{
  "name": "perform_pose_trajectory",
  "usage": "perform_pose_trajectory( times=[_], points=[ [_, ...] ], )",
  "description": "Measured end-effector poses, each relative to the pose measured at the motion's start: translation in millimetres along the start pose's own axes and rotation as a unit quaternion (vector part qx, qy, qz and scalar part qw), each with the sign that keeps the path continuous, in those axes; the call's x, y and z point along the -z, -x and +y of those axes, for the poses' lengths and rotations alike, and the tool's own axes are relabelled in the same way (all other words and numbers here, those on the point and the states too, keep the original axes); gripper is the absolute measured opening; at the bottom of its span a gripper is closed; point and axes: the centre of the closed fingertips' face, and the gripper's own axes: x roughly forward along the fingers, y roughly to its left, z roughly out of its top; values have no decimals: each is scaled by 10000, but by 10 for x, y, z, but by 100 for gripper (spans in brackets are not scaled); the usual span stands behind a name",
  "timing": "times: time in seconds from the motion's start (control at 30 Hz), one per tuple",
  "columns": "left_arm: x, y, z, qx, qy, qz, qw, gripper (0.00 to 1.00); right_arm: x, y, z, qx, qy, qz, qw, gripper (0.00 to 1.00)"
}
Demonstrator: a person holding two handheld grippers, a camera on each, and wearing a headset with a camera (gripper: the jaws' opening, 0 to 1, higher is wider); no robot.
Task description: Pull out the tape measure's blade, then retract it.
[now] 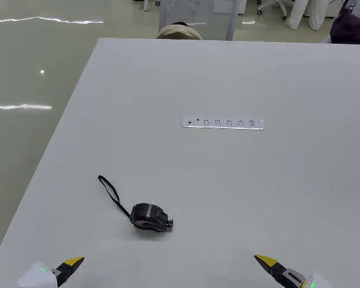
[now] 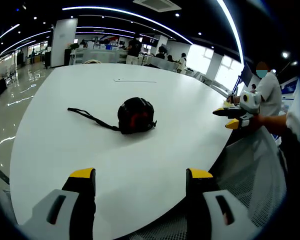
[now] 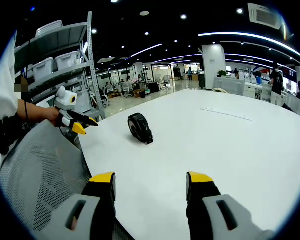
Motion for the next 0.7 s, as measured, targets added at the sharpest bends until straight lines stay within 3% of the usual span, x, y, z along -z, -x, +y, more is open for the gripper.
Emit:
perform_pose_trajectory(
  times=[0.7],
  points=[
    [8, -5, 6, 8, 39, -46, 10000, 72, -8, 14, 2, 7, 47, 19, 10000, 57]
  ],
)
